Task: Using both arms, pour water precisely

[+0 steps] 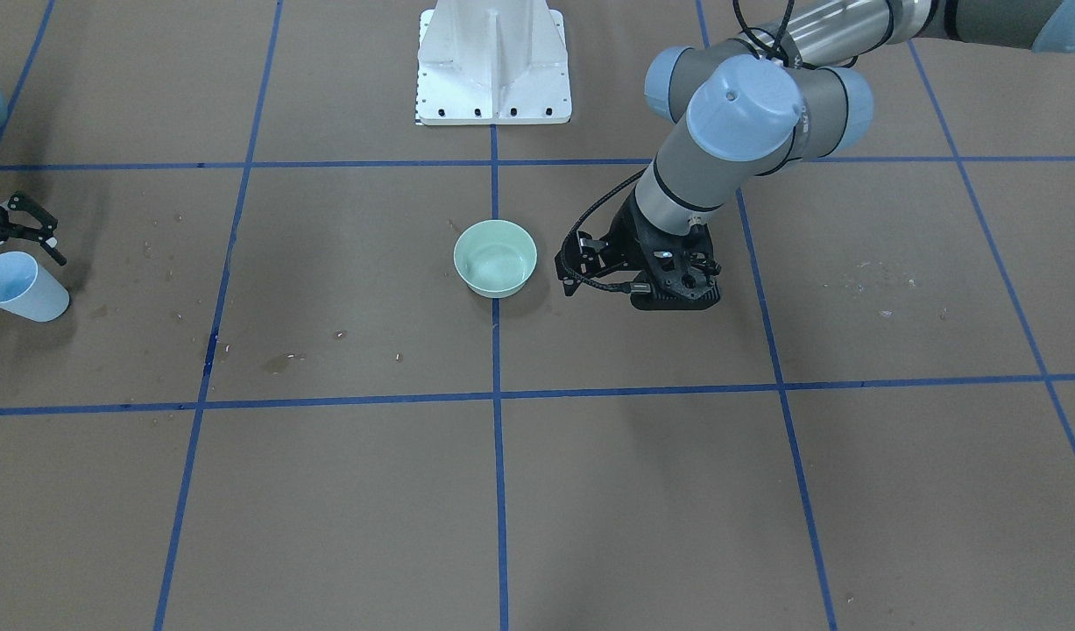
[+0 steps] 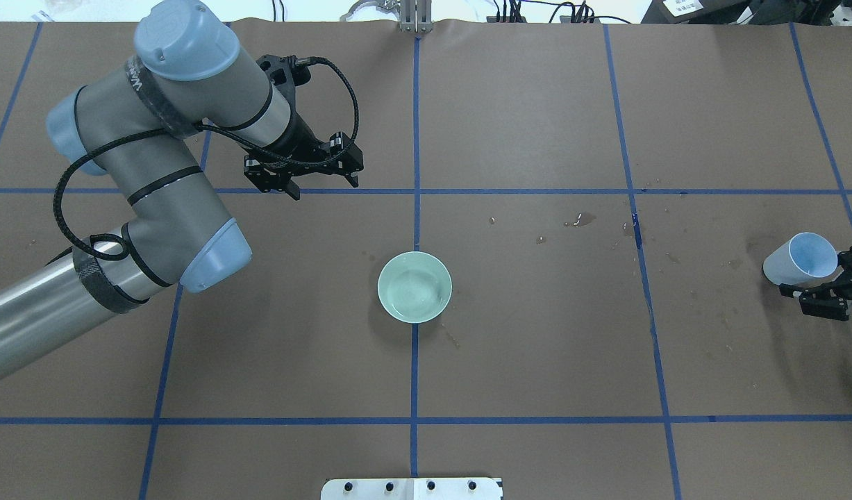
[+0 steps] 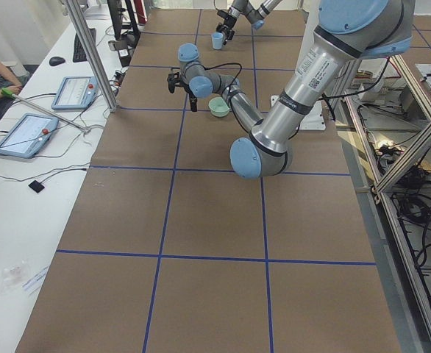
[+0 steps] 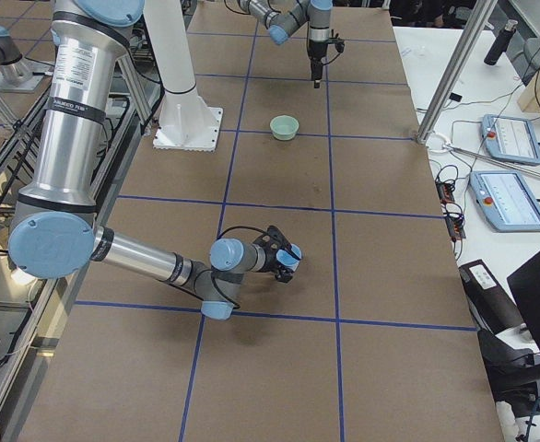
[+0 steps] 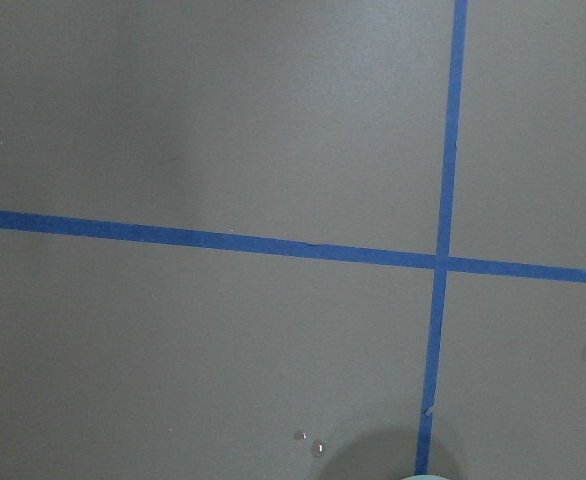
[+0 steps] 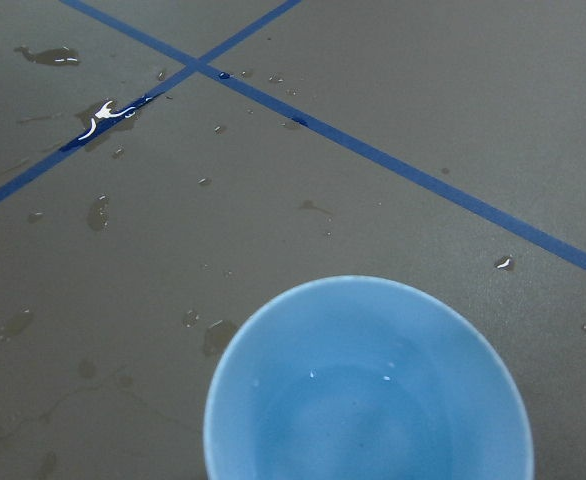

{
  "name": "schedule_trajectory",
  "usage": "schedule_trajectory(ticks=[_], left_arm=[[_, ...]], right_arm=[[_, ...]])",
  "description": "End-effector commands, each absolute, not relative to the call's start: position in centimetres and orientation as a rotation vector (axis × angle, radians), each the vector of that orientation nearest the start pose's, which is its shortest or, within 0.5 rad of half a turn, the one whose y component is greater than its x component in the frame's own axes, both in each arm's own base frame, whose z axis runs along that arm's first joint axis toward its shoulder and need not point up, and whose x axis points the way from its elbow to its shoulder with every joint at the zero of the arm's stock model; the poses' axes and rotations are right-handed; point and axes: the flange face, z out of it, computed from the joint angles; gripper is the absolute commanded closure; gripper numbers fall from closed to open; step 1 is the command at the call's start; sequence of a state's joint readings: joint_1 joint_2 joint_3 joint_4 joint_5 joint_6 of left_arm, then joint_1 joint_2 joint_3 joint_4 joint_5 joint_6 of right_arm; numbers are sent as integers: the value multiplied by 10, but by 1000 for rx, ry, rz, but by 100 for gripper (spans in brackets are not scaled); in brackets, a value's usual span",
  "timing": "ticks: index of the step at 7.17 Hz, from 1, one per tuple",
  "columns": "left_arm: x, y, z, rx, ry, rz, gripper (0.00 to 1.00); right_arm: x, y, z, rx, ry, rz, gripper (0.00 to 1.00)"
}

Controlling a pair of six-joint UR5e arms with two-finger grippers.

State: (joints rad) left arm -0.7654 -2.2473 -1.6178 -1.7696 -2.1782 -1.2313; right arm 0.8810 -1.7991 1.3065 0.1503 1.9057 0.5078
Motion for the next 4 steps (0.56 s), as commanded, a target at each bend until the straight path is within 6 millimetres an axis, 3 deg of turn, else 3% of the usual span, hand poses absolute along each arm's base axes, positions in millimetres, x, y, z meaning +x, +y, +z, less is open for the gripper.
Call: schedule_trajectory(ticks=[1, 4], left_arm=[[441, -530, 204, -11, 1052, -107, 1], [441, -530, 204, -11, 1052, -107, 1]], right_arm=[[-162, -353, 699, 846, -933, -366, 0], [-161, -355, 702, 856, -910, -348, 0]])
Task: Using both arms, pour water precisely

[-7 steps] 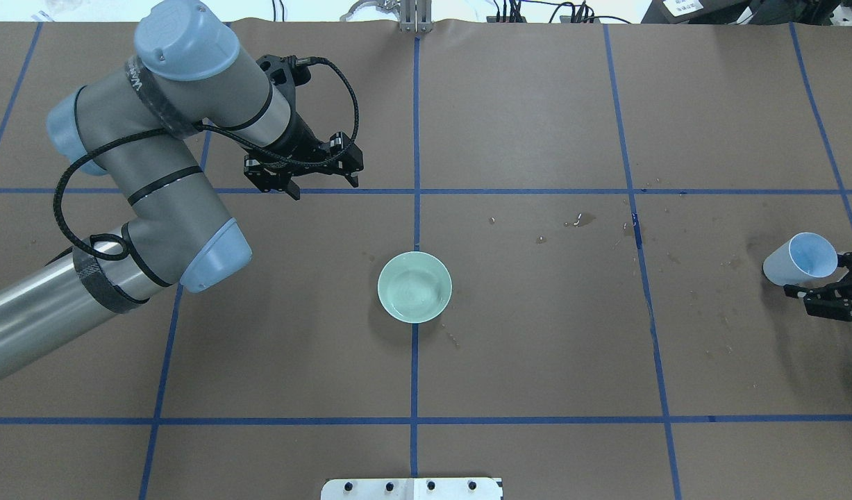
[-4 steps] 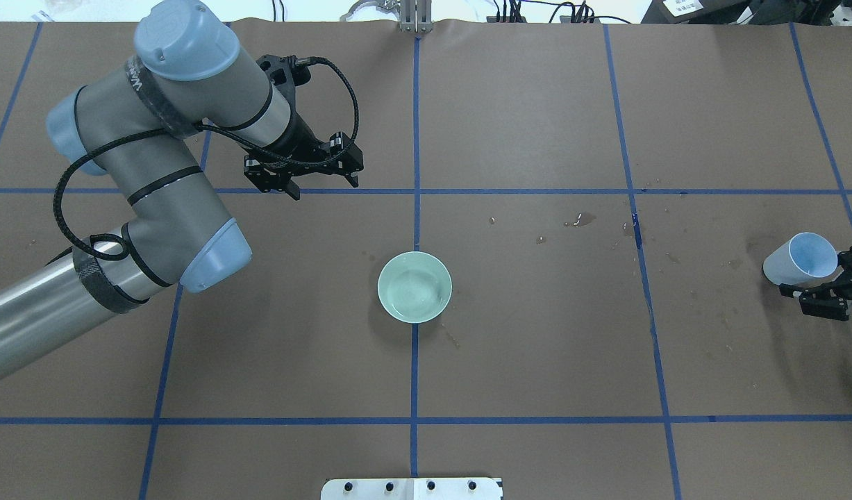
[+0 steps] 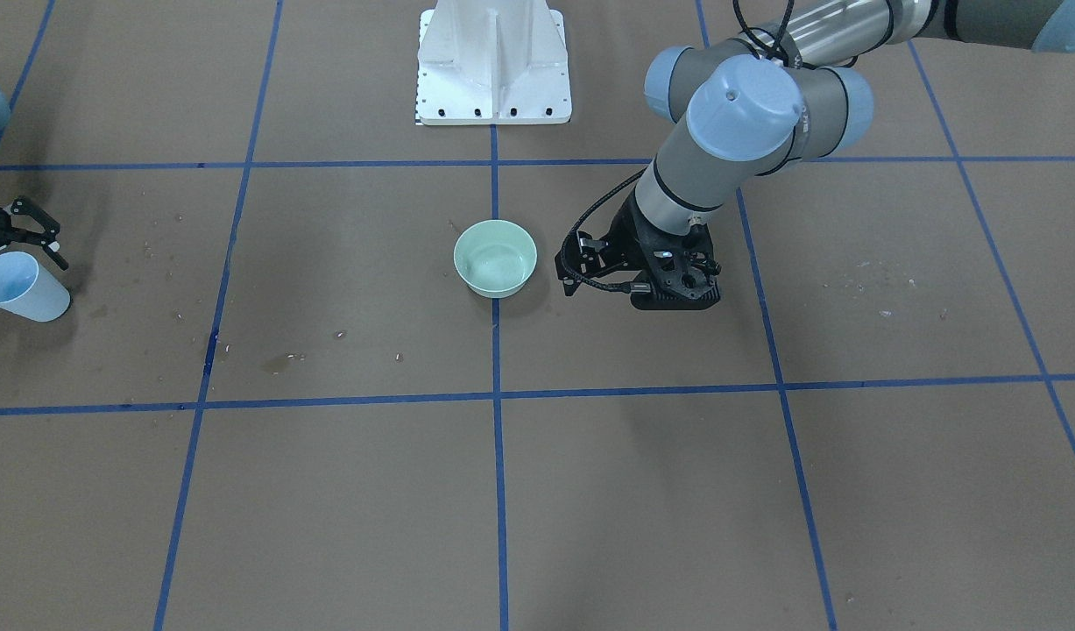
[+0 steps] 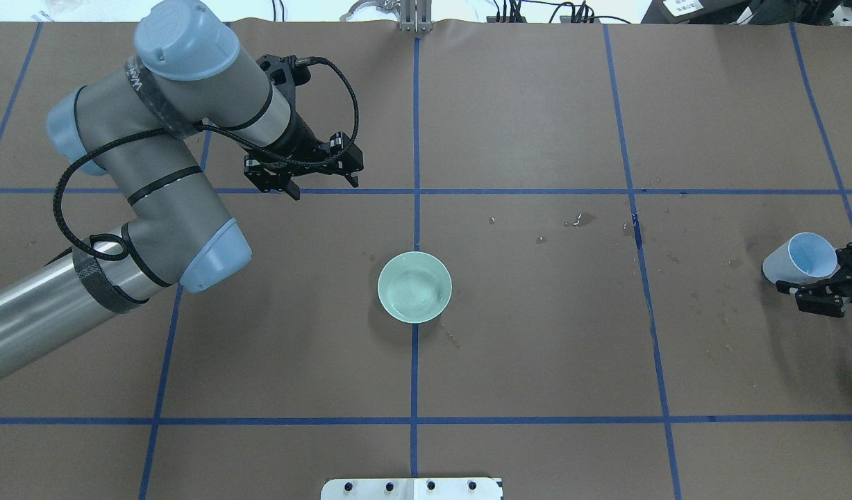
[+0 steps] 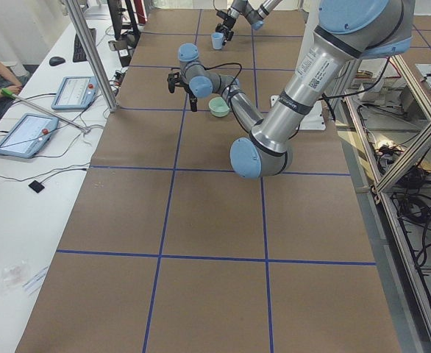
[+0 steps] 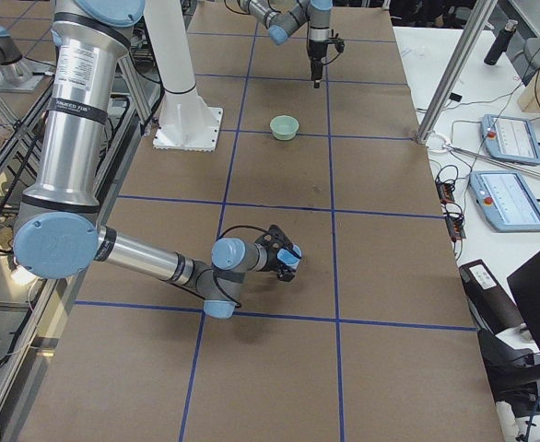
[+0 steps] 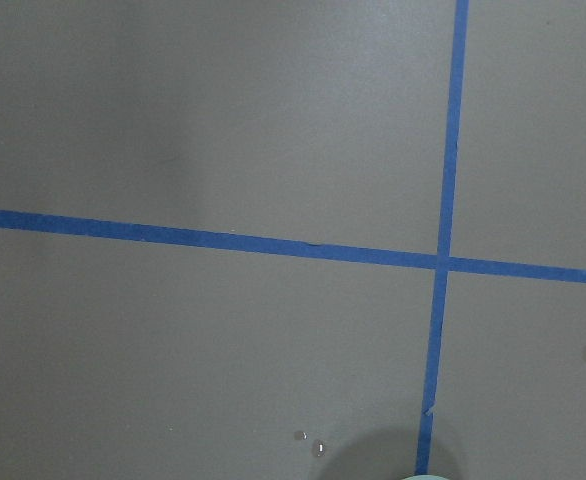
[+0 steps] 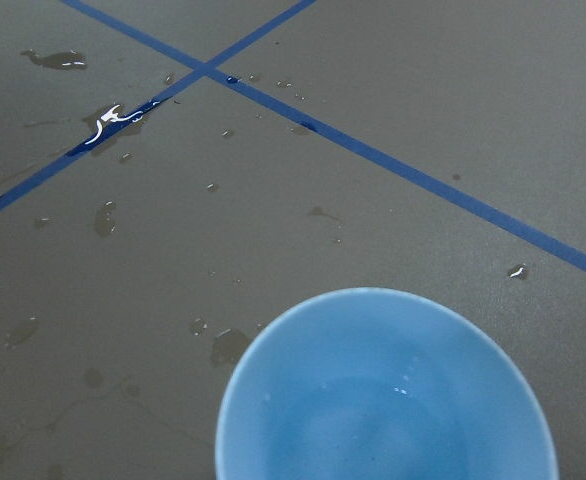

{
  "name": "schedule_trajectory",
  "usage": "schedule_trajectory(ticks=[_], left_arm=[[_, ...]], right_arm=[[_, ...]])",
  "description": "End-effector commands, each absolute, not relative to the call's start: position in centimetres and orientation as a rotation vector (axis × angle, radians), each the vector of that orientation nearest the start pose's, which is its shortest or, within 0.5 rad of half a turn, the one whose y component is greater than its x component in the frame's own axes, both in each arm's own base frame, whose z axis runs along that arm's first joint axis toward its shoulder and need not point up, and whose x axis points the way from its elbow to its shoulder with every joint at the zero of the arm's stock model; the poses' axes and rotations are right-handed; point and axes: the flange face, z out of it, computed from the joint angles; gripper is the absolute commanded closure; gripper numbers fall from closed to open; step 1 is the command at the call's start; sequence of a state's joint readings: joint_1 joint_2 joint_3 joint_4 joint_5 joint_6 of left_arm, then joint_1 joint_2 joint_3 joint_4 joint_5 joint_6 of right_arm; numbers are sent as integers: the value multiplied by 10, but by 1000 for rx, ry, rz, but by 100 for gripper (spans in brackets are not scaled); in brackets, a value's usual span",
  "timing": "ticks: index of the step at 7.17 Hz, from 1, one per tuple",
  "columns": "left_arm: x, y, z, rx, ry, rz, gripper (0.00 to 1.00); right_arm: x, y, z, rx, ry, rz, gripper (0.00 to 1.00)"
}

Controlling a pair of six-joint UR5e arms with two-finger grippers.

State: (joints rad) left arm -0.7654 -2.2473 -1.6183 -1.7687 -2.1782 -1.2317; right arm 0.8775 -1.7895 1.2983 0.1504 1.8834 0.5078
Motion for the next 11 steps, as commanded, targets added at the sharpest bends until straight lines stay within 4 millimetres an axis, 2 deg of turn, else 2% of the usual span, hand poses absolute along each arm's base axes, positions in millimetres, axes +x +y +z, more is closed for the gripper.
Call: schedule_trajectory(ticks=[1, 9, 10, 11], left_arm=[[441, -530, 204, -11, 1052, -107, 1], [439, -531, 204, -12, 1047, -112, 1], [439, -531, 204, -12, 1047, -112, 1], [439, -531, 204, -12, 1049, -111, 1]], right_arm=[[-161, -357, 702, 865, -901, -338, 0], [-166, -360, 699, 870, -906, -337, 2], [-166, -360, 699, 869, -907, -336, 16], [-166, -360, 699, 864, -913, -328, 44]])
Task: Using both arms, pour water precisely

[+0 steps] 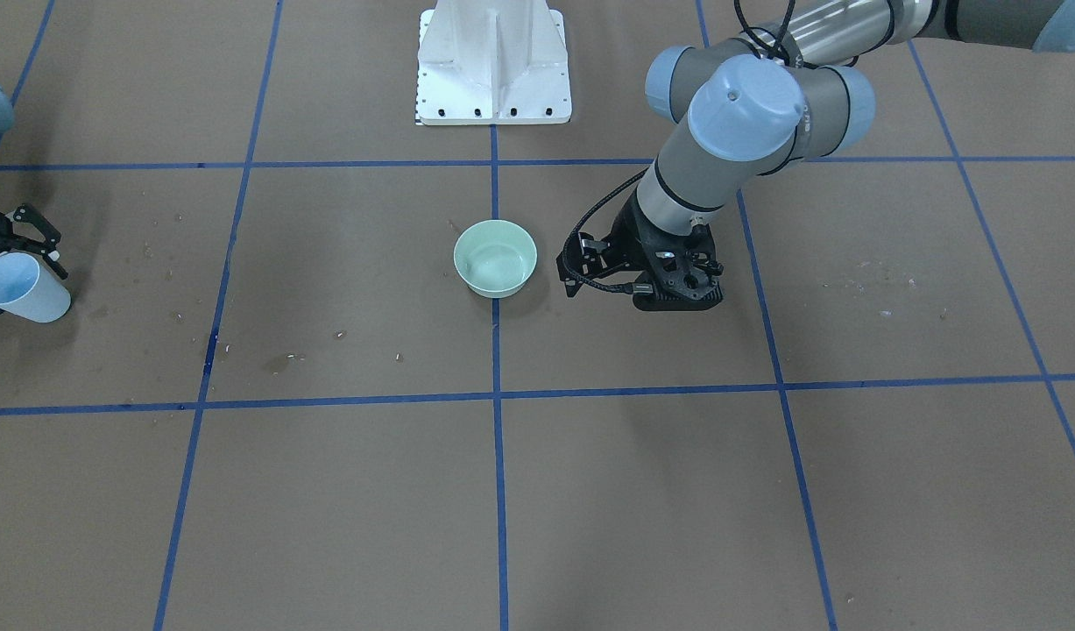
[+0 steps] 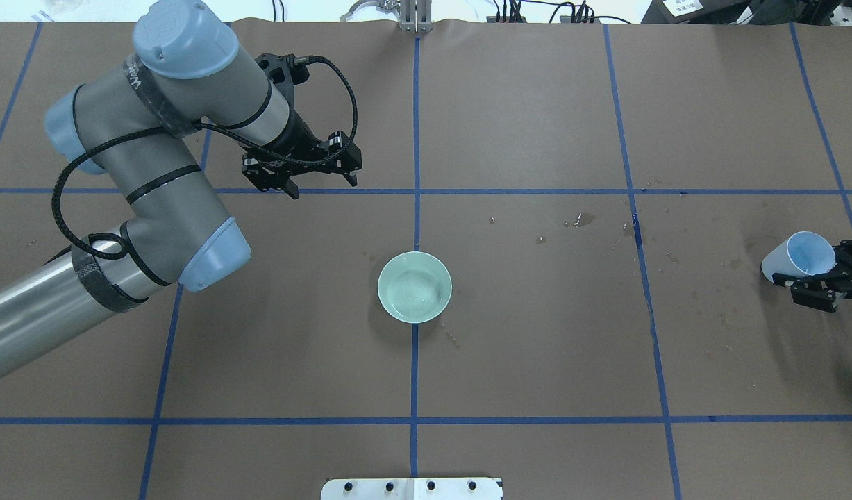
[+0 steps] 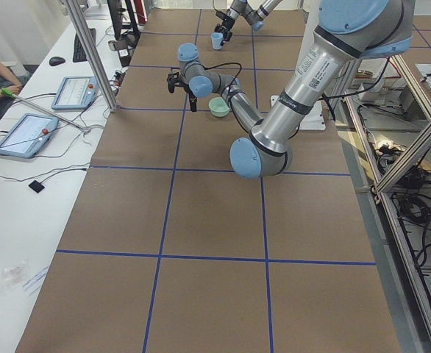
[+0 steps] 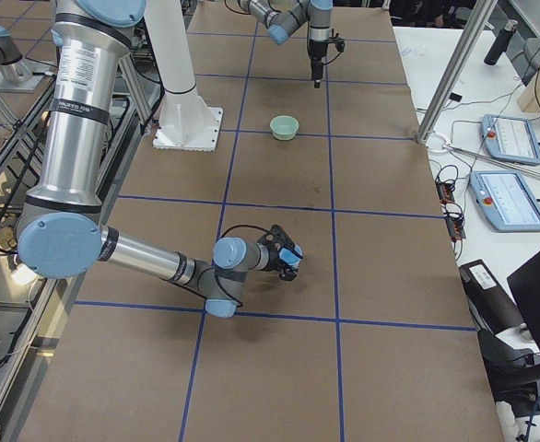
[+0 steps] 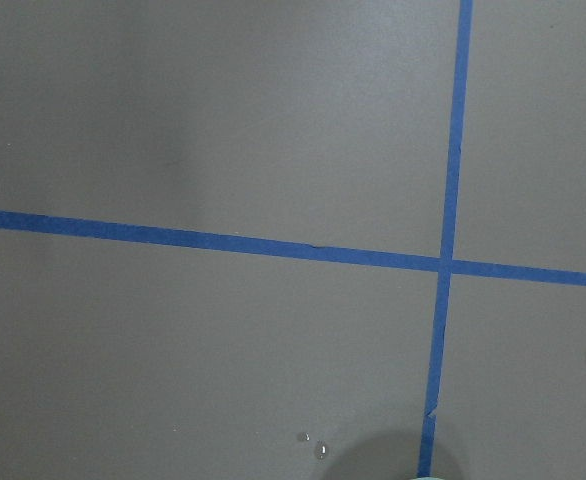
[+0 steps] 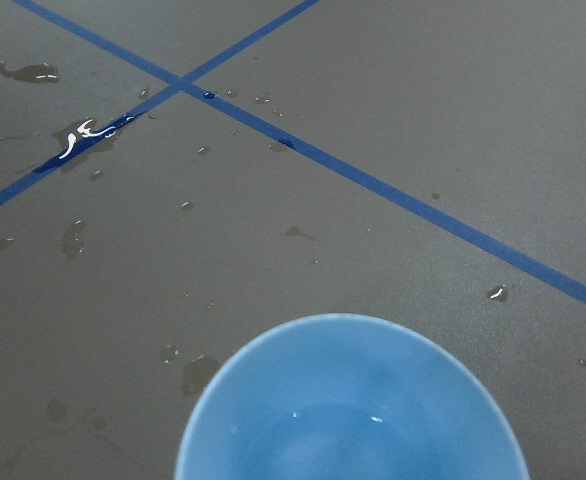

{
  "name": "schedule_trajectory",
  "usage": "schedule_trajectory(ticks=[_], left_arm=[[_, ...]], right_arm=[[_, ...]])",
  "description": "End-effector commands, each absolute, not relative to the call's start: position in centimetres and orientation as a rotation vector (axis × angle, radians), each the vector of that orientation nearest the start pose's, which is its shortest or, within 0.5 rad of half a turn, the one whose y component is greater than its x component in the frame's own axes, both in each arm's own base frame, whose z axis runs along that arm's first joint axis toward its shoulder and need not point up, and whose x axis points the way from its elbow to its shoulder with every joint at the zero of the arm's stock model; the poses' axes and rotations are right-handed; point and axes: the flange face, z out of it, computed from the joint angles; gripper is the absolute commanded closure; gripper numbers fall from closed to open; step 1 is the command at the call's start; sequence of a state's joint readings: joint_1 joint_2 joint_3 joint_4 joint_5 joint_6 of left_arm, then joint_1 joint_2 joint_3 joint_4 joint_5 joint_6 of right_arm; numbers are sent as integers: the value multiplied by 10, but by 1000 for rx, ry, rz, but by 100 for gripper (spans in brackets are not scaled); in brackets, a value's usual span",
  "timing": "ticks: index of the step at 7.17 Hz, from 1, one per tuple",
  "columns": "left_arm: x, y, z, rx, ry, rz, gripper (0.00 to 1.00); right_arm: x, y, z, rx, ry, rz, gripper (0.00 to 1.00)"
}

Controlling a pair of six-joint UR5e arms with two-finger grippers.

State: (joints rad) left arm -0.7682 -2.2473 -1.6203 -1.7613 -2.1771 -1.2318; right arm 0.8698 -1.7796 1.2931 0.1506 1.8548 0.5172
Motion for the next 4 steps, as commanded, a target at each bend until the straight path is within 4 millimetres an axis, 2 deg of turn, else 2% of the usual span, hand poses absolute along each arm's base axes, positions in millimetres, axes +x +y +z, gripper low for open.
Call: schedule_trajectory(ticks=[1, 2, 4], left_arm=[[438, -531, 204, -12, 1049, -112, 1], [437, -532, 203, -10, 1050, -113, 1], [436, -533, 203, -8, 1049, -115, 1]], right_arm=[[-167, -361, 697, 868, -915, -328, 62], [-168, -362, 695, 872, -918, -329, 71], [-179, -375, 674, 911, -947, -336, 79]])
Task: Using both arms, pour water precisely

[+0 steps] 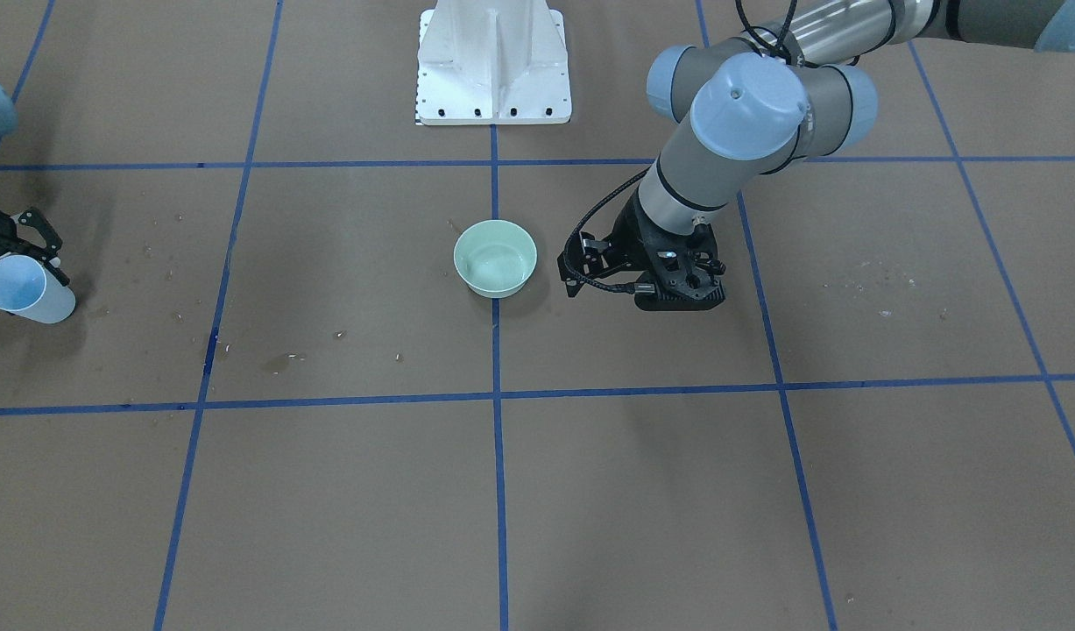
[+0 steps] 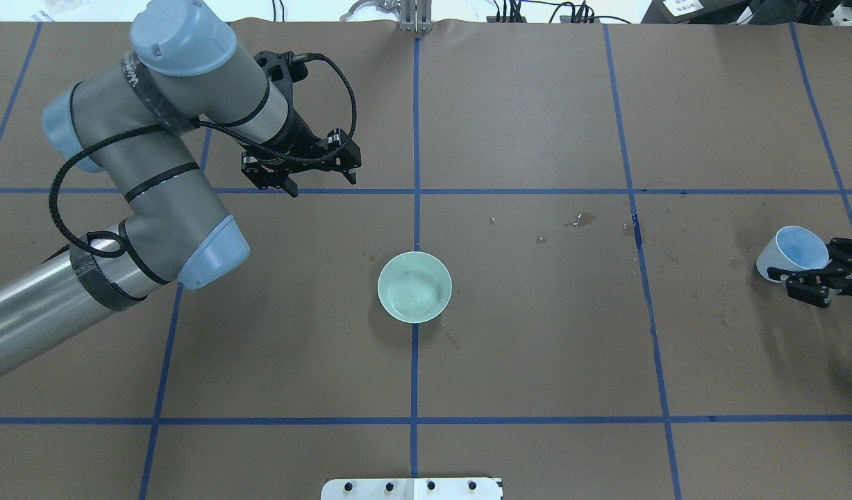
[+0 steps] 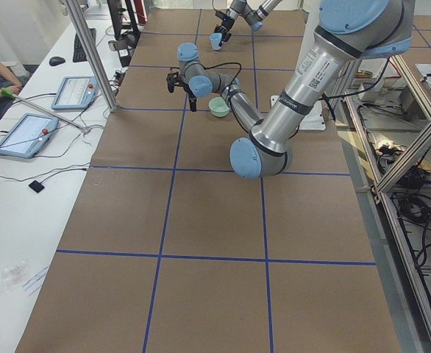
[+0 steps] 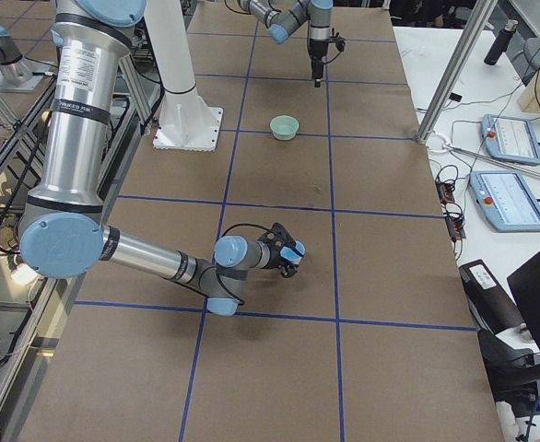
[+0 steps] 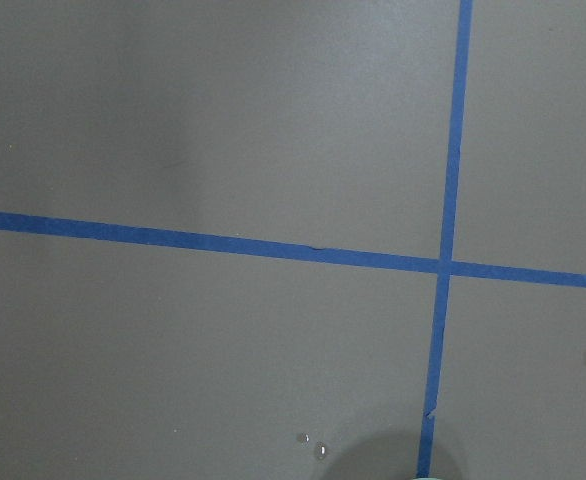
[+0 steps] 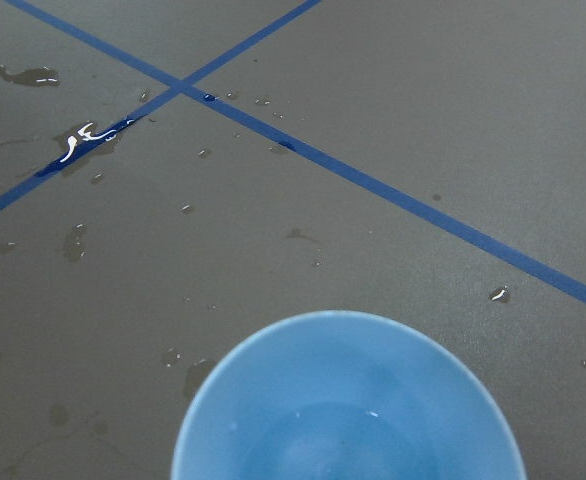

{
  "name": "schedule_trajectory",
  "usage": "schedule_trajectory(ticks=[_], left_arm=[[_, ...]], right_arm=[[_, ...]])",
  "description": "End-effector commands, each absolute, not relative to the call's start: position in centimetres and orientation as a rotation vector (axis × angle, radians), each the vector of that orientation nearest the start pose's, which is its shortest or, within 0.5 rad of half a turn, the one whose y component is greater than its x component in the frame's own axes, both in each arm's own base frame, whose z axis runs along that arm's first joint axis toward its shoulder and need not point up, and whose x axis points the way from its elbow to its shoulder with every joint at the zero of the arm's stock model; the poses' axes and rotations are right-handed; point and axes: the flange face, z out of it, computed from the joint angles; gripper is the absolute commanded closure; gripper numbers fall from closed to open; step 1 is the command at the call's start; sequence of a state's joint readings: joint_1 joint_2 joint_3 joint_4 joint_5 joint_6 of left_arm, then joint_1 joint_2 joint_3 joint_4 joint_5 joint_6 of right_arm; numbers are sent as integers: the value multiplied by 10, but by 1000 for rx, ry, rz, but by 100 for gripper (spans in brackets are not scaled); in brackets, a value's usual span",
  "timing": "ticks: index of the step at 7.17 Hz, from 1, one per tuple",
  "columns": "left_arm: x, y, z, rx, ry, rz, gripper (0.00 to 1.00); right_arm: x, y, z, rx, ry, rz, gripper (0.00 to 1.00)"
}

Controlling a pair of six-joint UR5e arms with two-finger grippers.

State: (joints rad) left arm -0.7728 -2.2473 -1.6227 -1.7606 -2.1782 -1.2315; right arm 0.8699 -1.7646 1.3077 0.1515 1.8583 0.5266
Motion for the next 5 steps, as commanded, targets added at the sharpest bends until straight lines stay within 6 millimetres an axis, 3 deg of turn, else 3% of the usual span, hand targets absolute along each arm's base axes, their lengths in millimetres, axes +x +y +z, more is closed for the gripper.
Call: schedule_trajectory(ticks=[1, 3, 4, 5], left_arm=[[431, -537, 203, -6, 1050, -122, 1], [412, -551, 204, 22, 1044, -115, 1], [411, -554, 211, 27, 1003, -68, 1], [395, -563, 219, 43, 968, -47, 1]], right_arm=[[-184, -381, 656, 931, -959, -339, 80], [-203, -405, 626, 932, -958, -337, 86], [-215, -419, 597, 919, -952, -337, 89], [-227, -432, 555, 885, -936, -336, 89]])
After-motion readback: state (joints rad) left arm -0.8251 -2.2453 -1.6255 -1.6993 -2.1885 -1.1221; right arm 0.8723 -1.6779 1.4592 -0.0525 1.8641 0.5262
